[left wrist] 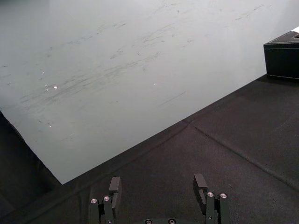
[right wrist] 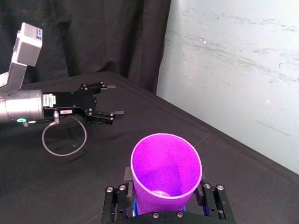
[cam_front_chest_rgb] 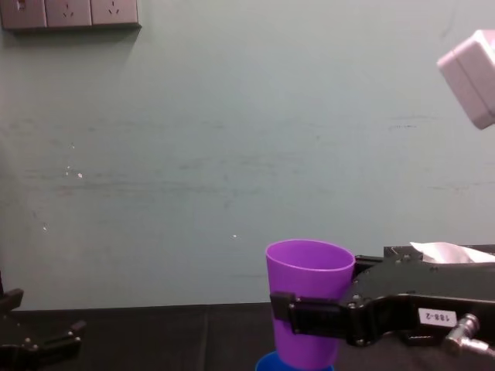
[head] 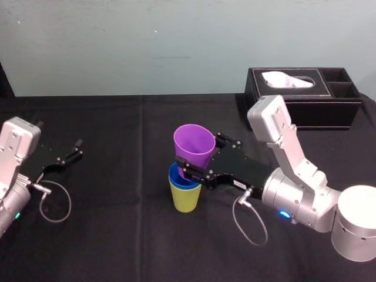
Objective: Stack the three plastic cups sequentially using one hand.
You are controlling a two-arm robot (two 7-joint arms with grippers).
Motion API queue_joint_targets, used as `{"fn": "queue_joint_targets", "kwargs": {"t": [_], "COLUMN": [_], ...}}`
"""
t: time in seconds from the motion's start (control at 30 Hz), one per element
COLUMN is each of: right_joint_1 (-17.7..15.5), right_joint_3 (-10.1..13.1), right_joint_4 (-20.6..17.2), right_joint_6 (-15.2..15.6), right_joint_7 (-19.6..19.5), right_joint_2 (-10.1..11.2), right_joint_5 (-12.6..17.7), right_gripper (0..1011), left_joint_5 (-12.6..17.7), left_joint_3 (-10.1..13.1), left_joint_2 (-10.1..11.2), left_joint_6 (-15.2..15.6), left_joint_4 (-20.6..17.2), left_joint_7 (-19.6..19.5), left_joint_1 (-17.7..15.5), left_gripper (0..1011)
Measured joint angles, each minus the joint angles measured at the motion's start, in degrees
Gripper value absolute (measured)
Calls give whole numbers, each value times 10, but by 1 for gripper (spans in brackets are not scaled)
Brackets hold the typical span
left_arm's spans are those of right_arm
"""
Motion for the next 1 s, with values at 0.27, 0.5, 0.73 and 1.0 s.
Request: {"fn": "queue_joint_targets", "kwargs": {"t": [0.27, 0.5, 0.73, 1.0], "right_joint_1": [3, 4, 5, 8], "right_joint_3": [-4, -6, -8, -12], "right_joint_4": [8, 17, 25, 36], "right_joint_6": [-2, -5, -8, -15], "right_joint_7": [0, 0, 0, 0], "right_joint_2": [-4, -7, -11, -16], "right_joint_5": [-3, -5, -6, -12], "right_gripper": [742, 742, 742, 742], "left_joint_5": [0, 0, 0, 0], "left_joint_3": [0, 0, 0, 0], "left_joint_2": [0, 0, 0, 0], "left_joint_6": [0, 0, 0, 0], "left_joint_4": [0, 0, 0, 0], "left_joint_7": [0, 0, 0, 0], "left_joint_1": [0, 0, 0, 0], "left_gripper": [1010, 1010, 1010, 1010]}}
